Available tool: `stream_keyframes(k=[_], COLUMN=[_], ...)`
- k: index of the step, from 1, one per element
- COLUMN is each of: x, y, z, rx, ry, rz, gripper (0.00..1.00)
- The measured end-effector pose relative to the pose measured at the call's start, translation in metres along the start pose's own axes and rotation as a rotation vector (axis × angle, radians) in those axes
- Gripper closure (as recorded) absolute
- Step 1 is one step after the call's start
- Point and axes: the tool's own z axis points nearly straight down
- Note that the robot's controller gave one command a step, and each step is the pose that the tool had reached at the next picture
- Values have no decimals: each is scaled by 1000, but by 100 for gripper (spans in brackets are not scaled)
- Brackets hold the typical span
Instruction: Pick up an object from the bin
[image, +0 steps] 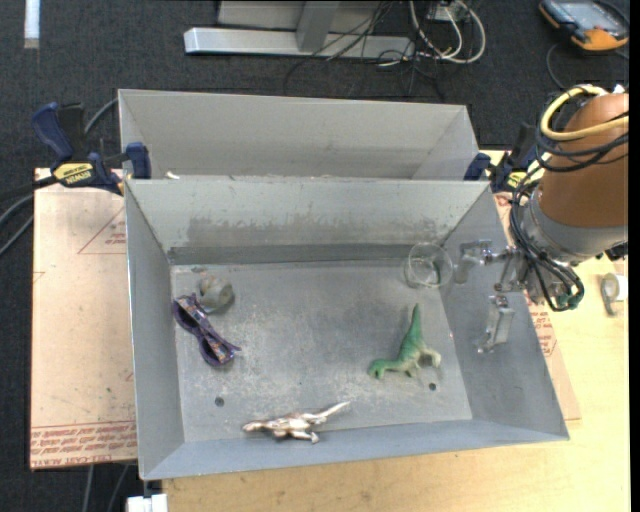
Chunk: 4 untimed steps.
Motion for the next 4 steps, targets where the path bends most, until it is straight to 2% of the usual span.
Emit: stream_keyframes(k=[1, 2, 3, 4], x=[-1, -15, 3, 7], y=[1, 37, 63, 12], z=[-5, 64, 100, 157], rx=[1, 1, 1, 0], ry=[-8, -6, -8, -9], rz=[-4, -182, -288, -125], gripper=[0, 0, 0, 0])
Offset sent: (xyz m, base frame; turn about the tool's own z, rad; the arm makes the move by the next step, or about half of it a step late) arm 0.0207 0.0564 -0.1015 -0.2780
